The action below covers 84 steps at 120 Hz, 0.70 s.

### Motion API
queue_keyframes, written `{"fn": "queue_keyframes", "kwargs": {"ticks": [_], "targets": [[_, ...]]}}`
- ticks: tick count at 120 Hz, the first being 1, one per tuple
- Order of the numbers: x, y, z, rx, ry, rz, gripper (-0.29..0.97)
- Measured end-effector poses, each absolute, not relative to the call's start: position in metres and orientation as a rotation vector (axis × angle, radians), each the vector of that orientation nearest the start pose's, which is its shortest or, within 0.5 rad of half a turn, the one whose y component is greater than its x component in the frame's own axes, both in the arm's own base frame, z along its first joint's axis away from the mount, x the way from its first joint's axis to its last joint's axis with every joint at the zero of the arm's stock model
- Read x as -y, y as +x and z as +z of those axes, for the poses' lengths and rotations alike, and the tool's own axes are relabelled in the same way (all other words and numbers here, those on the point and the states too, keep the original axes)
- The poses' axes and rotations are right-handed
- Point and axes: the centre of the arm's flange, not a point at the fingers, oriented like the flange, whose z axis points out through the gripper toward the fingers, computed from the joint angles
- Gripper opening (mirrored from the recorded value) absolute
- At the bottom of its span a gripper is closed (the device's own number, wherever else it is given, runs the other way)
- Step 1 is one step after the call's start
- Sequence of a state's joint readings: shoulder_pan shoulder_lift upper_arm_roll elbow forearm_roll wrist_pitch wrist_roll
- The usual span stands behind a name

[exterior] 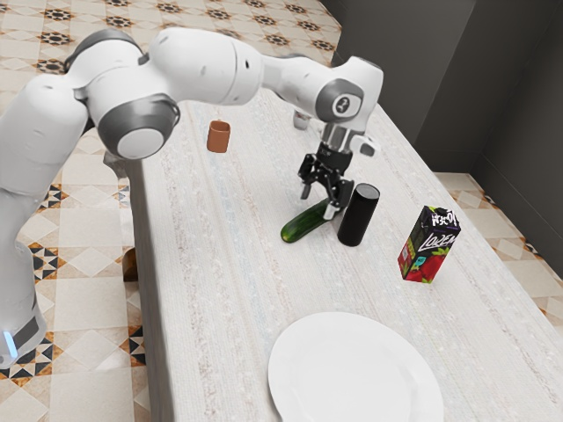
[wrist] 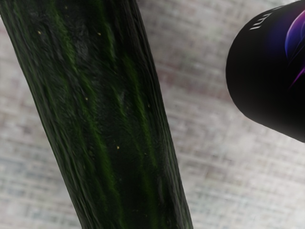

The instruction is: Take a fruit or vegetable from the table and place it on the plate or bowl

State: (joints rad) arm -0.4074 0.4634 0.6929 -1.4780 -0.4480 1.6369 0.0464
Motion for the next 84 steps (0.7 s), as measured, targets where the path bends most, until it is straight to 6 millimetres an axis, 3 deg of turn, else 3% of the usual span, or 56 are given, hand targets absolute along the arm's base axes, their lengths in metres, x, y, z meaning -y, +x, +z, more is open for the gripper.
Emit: {"fn": "queue_keyframes", "kwargs": {"ticks": [64,84], "targets": [[-0.082,0.654,0.421,0.507,-3.26,0.303,0.66],[-0.085,0.655,0.415,0.509,-3.253,0.314,0.41]]}}
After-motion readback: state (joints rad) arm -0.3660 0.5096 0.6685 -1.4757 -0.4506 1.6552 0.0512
